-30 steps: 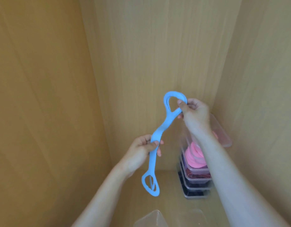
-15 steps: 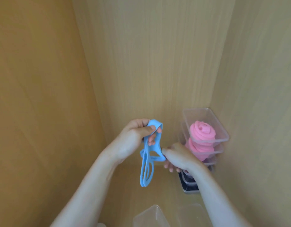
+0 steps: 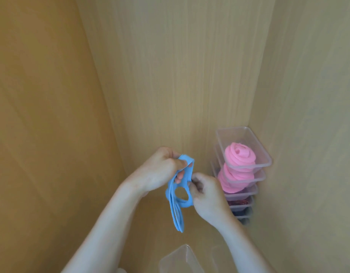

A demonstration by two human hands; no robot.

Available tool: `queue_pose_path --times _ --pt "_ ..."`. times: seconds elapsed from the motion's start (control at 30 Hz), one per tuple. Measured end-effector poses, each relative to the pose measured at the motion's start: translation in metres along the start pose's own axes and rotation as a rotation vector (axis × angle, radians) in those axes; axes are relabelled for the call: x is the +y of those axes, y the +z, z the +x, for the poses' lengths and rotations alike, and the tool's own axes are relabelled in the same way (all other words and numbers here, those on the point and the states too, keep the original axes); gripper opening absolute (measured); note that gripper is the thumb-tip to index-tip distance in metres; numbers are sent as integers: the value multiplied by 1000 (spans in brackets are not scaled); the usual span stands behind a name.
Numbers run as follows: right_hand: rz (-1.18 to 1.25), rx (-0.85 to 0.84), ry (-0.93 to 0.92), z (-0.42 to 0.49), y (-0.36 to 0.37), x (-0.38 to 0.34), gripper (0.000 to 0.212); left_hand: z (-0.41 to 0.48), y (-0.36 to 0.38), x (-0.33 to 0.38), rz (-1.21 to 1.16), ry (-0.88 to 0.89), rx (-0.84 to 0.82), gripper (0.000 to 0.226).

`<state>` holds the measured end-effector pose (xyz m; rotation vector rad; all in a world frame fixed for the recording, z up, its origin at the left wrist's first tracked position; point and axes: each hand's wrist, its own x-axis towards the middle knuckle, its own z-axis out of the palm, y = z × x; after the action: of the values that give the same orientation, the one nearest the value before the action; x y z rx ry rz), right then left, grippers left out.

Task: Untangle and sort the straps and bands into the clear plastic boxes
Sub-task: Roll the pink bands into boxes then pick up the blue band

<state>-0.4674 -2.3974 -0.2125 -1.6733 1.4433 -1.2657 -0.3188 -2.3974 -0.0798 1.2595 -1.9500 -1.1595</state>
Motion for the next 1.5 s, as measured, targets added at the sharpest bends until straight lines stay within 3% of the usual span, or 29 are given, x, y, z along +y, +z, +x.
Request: queue_pose_path --times 0.13,0.3,0.47,0.63,0.8,0.93,1.1,1.33,1.5 --pt "-13 12 26 -4 0 13 20 -2 2 -3 138 -70 6 33" --pt "-19 135 17 -3 -1 16 24 3 6 -12 45 -106 73 11" --pt "-46 227 28 -3 -4 19 26 2 4 -12 -84 -33 97 33" --pt "42 142 61 -11 6 19 24 2 2 -13 -176 30 66 19" --pt "350 77 98 -17 8 7 24 5 3 -15 -328 24 113 19" --pt "479 -88 89 -22 5 7 34 8 4 -14 -402 8 109 21" --pt "499 -181 104 -19 8 11 35 14 2 -16 -473 6 109 24" --pt "446 -210 160 -19 14 8 16 25 -6 -27 -593 5 180 32" --pt "441 -230 171 -20 9 2 17 37 -17 -52 -791 -101 208 34"
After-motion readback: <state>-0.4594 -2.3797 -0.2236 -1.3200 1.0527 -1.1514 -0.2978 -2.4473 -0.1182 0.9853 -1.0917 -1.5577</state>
